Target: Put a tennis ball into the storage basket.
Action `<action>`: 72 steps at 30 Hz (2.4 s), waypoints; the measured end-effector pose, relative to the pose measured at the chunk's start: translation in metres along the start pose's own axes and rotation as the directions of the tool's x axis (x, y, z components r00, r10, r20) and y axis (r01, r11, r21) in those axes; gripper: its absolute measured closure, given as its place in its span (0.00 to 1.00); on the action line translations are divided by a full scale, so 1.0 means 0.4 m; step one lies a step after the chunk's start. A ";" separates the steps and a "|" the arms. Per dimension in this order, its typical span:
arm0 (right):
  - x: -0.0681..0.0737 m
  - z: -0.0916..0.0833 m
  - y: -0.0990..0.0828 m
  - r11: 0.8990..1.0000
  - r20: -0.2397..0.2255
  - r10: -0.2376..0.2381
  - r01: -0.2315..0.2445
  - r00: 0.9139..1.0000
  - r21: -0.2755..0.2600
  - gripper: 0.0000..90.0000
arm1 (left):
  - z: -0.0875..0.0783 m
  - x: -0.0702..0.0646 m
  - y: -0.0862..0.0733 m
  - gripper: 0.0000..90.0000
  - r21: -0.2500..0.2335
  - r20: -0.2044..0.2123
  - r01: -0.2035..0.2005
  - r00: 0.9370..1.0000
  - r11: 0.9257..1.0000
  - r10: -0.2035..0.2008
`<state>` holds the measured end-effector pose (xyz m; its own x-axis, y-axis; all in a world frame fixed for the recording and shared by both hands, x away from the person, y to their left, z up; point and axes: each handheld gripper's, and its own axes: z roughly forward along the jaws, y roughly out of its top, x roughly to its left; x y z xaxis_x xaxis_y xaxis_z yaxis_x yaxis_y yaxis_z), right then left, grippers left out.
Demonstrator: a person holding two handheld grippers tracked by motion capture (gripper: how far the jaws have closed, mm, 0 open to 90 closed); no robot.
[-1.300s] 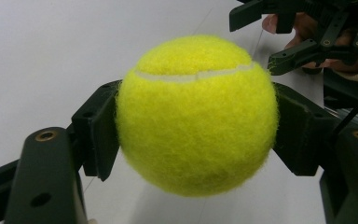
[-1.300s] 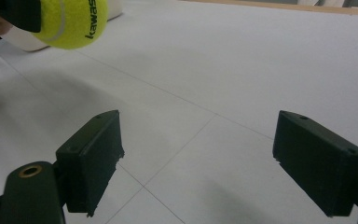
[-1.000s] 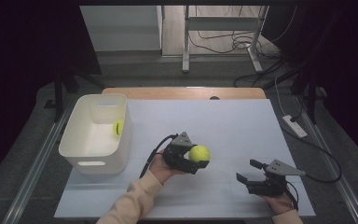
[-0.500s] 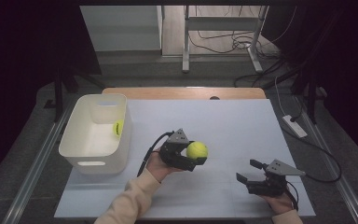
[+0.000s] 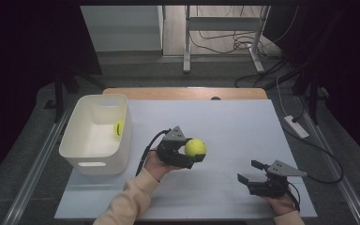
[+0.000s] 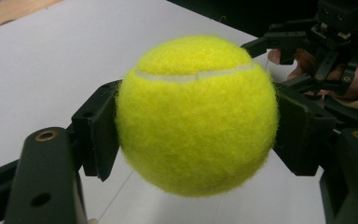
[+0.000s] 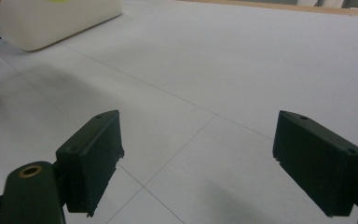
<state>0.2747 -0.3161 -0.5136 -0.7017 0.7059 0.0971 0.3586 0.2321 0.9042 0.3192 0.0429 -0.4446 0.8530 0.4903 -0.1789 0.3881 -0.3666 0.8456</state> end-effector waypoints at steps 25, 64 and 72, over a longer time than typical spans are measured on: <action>0.000 0.000 0.000 1.000 -0.001 0.000 0.000 1.000 -0.003 0.17 | -0.051 0.020 0.014 0.30 -0.060 -0.036 0.016 0.999 0.998 -0.018; 0.006 -0.001 0.007 1.000 -0.005 0.005 -0.005 1.000 -0.017 0.17 | -0.161 0.062 0.047 0.30 -0.154 -0.131 0.042 0.989 0.987 -0.062; 0.006 -0.001 0.006 1.000 -0.004 0.002 -0.002 1.000 -0.014 0.17 | -0.177 0.070 0.047 0.30 -0.168 -0.151 0.047 0.986 0.985 -0.073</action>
<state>0.2739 -0.3142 -0.5110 -0.7035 0.7035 0.1010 0.3514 0.2208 0.9098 0.3256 0.1055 -0.3980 0.7599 0.6294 -0.1625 0.3641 -0.2051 0.9085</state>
